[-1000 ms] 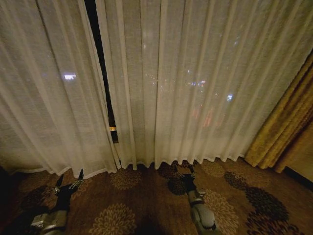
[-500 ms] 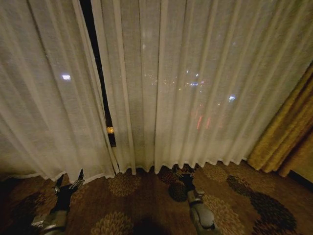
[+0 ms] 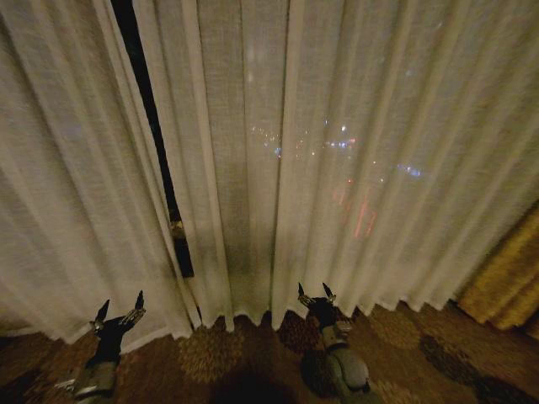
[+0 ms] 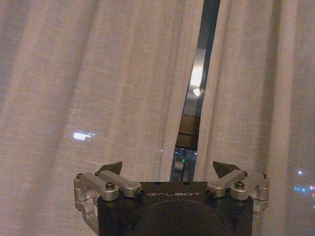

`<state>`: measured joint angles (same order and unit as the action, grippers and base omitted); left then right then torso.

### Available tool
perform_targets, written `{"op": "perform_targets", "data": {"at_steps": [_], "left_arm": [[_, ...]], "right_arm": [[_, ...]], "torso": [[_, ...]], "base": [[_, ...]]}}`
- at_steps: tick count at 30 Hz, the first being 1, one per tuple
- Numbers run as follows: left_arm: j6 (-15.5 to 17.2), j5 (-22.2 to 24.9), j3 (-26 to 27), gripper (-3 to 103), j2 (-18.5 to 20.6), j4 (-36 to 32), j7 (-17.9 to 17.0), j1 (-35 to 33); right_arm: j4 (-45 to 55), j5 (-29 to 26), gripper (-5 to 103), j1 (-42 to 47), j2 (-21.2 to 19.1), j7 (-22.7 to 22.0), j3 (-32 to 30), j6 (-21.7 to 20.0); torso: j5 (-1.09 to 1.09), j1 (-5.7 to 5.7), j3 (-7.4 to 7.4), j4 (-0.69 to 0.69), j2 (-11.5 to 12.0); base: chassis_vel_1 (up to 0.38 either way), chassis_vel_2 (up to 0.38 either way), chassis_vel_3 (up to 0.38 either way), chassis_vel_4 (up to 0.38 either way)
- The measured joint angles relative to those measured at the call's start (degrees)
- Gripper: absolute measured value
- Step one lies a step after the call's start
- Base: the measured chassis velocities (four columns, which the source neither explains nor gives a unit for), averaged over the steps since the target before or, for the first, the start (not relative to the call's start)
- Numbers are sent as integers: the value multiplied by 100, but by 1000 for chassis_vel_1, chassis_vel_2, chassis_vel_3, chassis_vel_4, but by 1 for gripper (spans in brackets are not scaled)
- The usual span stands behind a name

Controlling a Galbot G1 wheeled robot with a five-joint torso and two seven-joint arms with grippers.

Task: Open the curtains by pulling them apart, changing their state from closed to fully open.

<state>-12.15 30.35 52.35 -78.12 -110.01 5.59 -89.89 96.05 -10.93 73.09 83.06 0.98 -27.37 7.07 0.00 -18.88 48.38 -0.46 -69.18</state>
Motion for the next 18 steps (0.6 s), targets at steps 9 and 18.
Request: {"op": "perform_targets", "data": {"at_steps": [9,18], "left_arm": [[0,0,0,100,0,0,0,1],[0,0,0,100,0,0,1,-2]], "right_arm": [[13,-45,100,20,0,64,41,143],[20,69,100,49,-2,134,33,132]], "torso": [[2,-7,1,0,2],[-1,9,-4,0,-5]], "base": [[-211,231,223,-224],[-22,13,17,-11]]}}
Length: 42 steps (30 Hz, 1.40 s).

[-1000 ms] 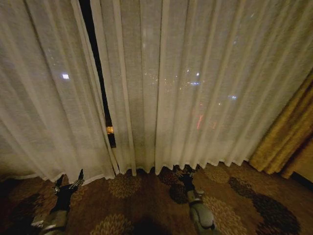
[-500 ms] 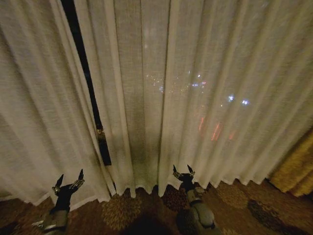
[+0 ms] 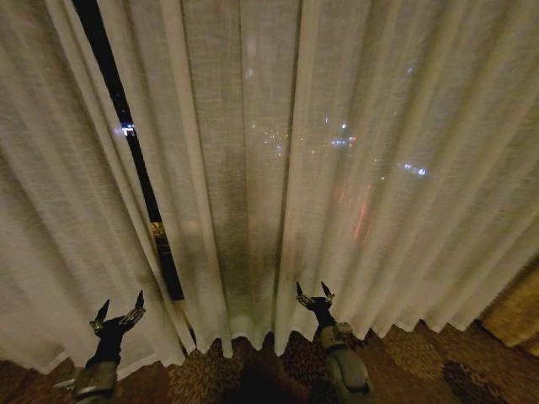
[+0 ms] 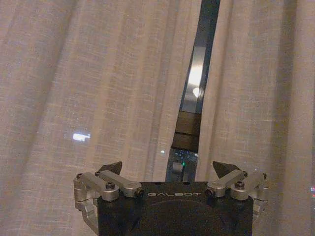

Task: Open the curtains by pulling them apart, changing their state from closed to fully open.

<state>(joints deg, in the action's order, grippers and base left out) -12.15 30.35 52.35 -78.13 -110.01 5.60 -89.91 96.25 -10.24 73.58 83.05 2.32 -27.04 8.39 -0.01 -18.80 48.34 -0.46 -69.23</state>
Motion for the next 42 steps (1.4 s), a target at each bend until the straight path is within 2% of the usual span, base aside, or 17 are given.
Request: {"op": "perform_targets", "data": {"at_steps": [9,24,42], "left_arm": [[0,0,0,100,0,0,0,1],[0,0,0,100,0,0,0,4],[0,0,0,100,0,0,0,2]], "right_arm": [[3,16,100,42,4,69,55,66],[-16,99,100,-6,-19,96,264,302],[-144,187,100,-185,-86,67,847,277]], "torso": [[1,-9,4,0,5],[0,-18,6,-1,9],[0,-10,4,-1,6]], "base": [[-34,32,34,-34],[-167,167,162,-174],[0,-4,2,5]]}}
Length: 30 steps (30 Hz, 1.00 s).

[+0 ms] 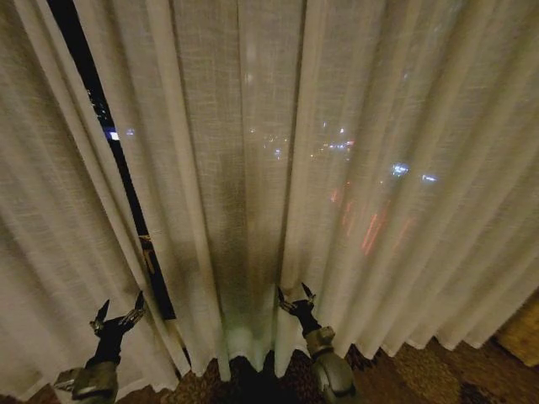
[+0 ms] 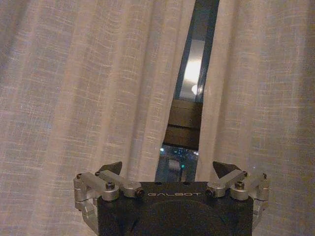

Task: Open the curtains by pulling them apart, changing their state from closed to fully open.

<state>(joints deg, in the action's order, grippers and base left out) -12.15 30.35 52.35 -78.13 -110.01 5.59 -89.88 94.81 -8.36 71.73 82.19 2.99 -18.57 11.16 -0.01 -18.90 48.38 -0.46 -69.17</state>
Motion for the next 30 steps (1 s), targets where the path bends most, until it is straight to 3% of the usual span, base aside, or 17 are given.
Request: {"op": "perform_targets", "data": {"at_steps": [14,24,26,28,30], "left_arm": [[0,0,0,100,0,0,0,0],[0,0,0,100,0,0,0,0],[0,0,0,100,0,0,0,0],[0,0,0,100,0,0,0,0],[0,0,0,100,0,0,0,0]], "right_arm": [[-865,-286,100,-1042,-10,-383,-214,-188],[-1333,-333,103,-1439,-26,-436,0,-223],[-1346,-391,94,-1444,-25,-385,21,-154],[-1343,-400,94,-1434,-32,-371,24,-134],[-1308,-407,84,-1396,-61,-350,23,-109]], "torso": [[0,1,0,0,0],[1,2,-1,1,0],[0,2,-1,1,-1],[0,2,-1,1,-1],[0,2,-1,0,-1]], "base": [[0,0,0,0],[0,0,0,0],[0,0,0,0],[0,0,0,0],[0,0,0,0]]}}
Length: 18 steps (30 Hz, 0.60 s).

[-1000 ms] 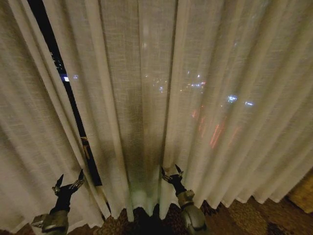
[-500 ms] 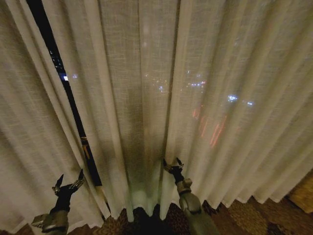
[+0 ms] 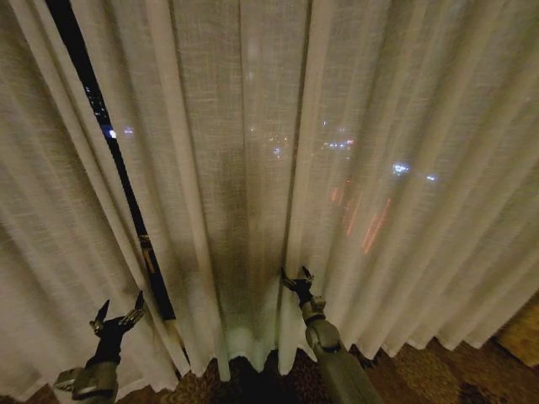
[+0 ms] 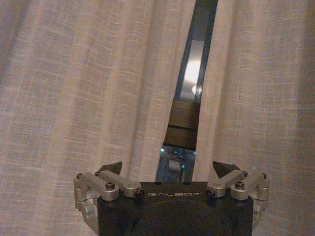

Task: Open the curtains by pulling them apart, changing their state from closed to fully open.

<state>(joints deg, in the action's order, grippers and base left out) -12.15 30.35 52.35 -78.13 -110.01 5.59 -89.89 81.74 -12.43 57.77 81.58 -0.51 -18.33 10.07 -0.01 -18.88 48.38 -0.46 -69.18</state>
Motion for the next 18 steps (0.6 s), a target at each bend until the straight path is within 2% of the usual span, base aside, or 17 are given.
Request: {"op": "perform_targets", "data": {"at_steps": [2,3,5,7,10,11,14,15,18], "left_arm": [[0,0,0,100,0,0,0,0],[0,0,0,100,0,0,0,0],[0,0,0,100,0,0,0,0],[0,0,0,100,0,0,0,0],[0,0,0,100,0,0,0,0],[0,0,0,100,0,0,0,0],[0,0,0,100,0,0,0,0],[0,0,0,100,0,0,0,0],[0,0,0,100,0,0,0,0]], "right_arm": [[38,-2,73,30,-20,7,-10,10],[38,-2,73,30,-20,7,-10,10],[102,-15,62,67,-43,13,-25,13],[128,-20,62,81,-55,19,-32,13],[205,-26,46,123,-85,38,-41,14],[205,-26,46,123,-85,38,-41,14],[250,-27,30,148,-86,49,-41,16],[260,-27,30,157,-85,72,-38,19],[262,-29,19,165,-82,100,-36,24]], "torso": [[0,0,0,0,0],[0,0,0,0,0],[0,0,0,0,0],[0,0,0,0,0],[0,0,0,0,0],[0,0,0,0,0],[0,0,0,0,0],[0,0,0,0,0],[0,0,0,0,0]], "base": [[0,0,0,0],[0,0,0,0],[0,0,0,0],[0,0,0,0],[0,0,0,0],[0,0,0,0],[0,0,0,0],[0,0,0,0],[0,0,0,0]]}}
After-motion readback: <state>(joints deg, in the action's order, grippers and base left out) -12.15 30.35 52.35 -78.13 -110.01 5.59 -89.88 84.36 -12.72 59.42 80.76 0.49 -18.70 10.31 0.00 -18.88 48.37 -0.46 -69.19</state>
